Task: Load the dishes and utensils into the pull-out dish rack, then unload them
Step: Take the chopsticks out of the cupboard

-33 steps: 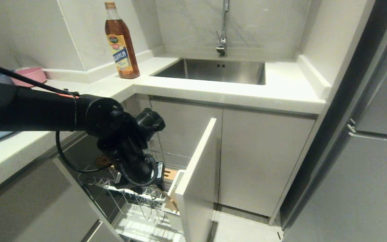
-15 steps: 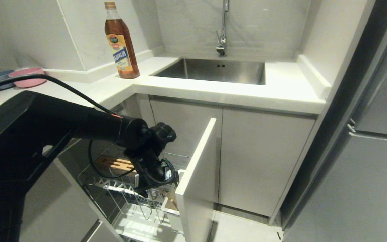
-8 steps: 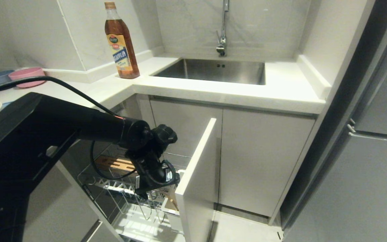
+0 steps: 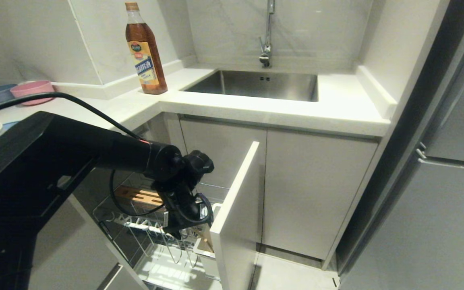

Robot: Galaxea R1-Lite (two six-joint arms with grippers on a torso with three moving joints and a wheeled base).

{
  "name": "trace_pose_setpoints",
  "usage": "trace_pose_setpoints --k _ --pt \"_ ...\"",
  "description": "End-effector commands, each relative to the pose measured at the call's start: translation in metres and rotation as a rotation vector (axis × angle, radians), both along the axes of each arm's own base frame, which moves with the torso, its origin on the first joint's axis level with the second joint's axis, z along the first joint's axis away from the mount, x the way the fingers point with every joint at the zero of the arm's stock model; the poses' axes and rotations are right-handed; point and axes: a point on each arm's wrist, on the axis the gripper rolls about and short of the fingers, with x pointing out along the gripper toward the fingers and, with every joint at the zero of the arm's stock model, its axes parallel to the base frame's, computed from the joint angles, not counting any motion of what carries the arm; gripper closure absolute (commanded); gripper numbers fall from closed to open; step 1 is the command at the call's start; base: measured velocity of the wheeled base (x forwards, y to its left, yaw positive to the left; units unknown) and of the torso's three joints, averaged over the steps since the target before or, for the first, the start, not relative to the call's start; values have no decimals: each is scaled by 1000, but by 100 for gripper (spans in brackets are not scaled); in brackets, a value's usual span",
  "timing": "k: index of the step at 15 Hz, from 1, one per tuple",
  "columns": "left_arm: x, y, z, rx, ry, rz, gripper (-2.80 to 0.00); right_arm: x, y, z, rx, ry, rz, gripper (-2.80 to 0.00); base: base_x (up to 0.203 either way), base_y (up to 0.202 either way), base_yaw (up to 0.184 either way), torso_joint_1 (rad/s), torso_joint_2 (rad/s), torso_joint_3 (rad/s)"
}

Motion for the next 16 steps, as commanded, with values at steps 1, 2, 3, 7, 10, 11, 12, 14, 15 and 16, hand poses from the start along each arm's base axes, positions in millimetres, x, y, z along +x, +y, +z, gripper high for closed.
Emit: trace_pose_setpoints --k 1,2,3,7,10,11,12,14,15,16 --pt "0 0 -1 3 4 5 0 0 0 0 -1 0 0 0 0 0 0 0 0 0" --pt "0 0 -1 2 3 5 0 0 0 0 1 0 0 0 0 0 0 0 0 0" --pt "0 0 -1 2 4 5 0 0 0 0 1 0 0 0 0 0 0 0 0 0" --pt "0 -1 -2 3 6 3 0 0 0 0 -1 0 0 0 0 0 0 0 0 0" --pt "-1 -2 -2 2 6 6 0 0 0 0 0 0 0 0 0 0 0 0 0 0" --pt "-2 -4 -1 -1 6 11 0 0 0 0 0 0 0 0 0 0 0 0 0 0" --pt "-2 -4 -1 -2 4 13 0 0 0 0 -1 0 0 0 0 0 0 0 0 0" --pt "-7 -5 11 -17 -22 12 0 0 0 0 0 0 0 0 0 0 0 0 0 0" --pt "-11 -5 21 -31 -43 16 0 0 0 0 0 0 0 0 0 0 0 0 0 0" --pt "-16 -5 32 -43 -64 19 0 0 0 0 -1 0 0 0 0 0 0 0 0 0"
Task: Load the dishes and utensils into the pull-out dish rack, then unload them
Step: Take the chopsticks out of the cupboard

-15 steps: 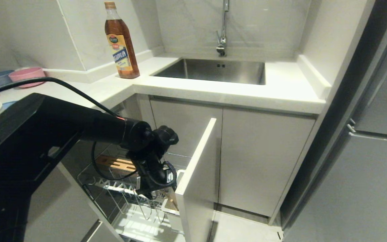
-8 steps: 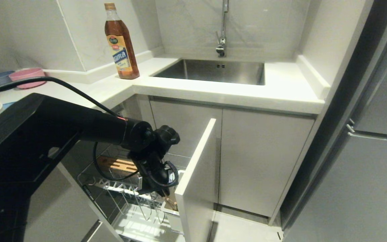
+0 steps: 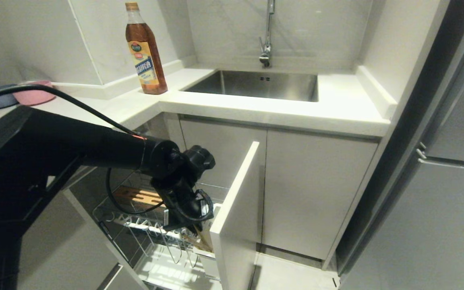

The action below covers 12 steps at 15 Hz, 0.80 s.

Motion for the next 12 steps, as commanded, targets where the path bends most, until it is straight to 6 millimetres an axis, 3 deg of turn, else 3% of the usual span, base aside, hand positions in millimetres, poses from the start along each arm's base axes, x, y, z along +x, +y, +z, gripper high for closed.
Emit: trace_pose_setpoints --k 1,9,12 --pt "-10 1 24 -28 -48 -4 0 0 0 0 0 0 0 0 0 0 0 0 0 0" --pt "-60 13 100 -110 -196 -25 0 0 0 0 1 0 0 0 0 0 0 0 0 0" --pt "-74 18 117 -102 -255 -20 0 0 0 0 1 0 0 0 0 0 0 0 0 0"
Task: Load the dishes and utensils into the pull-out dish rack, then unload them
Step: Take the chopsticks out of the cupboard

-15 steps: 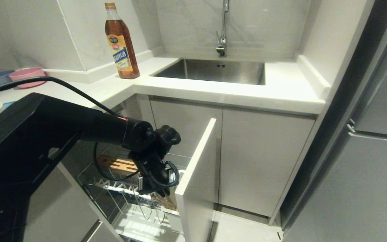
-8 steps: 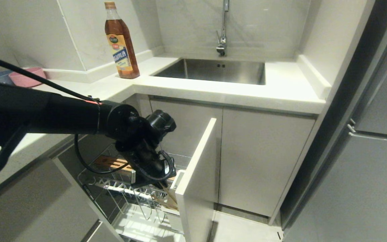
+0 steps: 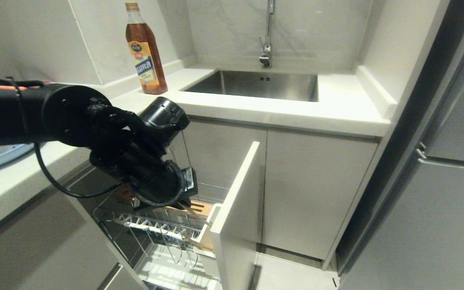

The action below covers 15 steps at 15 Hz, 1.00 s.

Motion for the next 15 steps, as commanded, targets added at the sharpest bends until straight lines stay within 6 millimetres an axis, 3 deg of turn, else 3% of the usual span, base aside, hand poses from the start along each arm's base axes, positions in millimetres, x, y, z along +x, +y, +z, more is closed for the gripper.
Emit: trace_pose_setpoints --k 1,6,10,15 --pt "-14 6 18 -15 -49 3 0 0 0 0 -1 0 0 0 0 0 0 0 0 0" --pt "-52 19 56 -8 -148 -5 0 0 0 0 0 0 0 0 0 0 0 0 0 0" --pt "-97 42 102 -88 -311 -10 0 0 0 0 0 0 0 0 0 0 0 0 0 0" --pt "-140 81 154 -87 -669 211 0 0 0 0 0 0 0 0 0 0 0 0 0 0"
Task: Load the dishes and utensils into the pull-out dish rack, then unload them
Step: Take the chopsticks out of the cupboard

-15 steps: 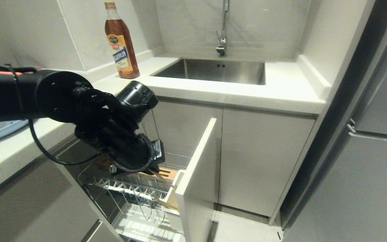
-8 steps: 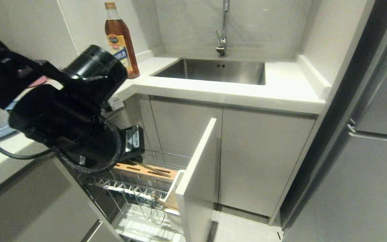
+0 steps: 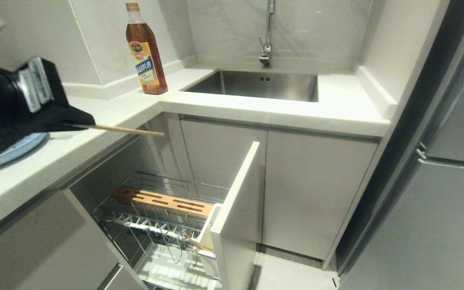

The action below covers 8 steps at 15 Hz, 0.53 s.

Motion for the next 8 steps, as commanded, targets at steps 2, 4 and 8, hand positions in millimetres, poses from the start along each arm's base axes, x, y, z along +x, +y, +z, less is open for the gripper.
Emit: trace_pose_setpoints --k 2,4,8 --pt "-29 30 28 -56 -203 128 0 0 0 0 0 0 0 0 0 0 0 0 0 0" --pt "-33 45 40 -60 -309 229 0 0 0 0 0 0 0 0 0 0 0 0 0 0" --pt "-31 84 51 15 -422 573 0 0 0 0 0 0 0 0 0 0 0 0 0 0"
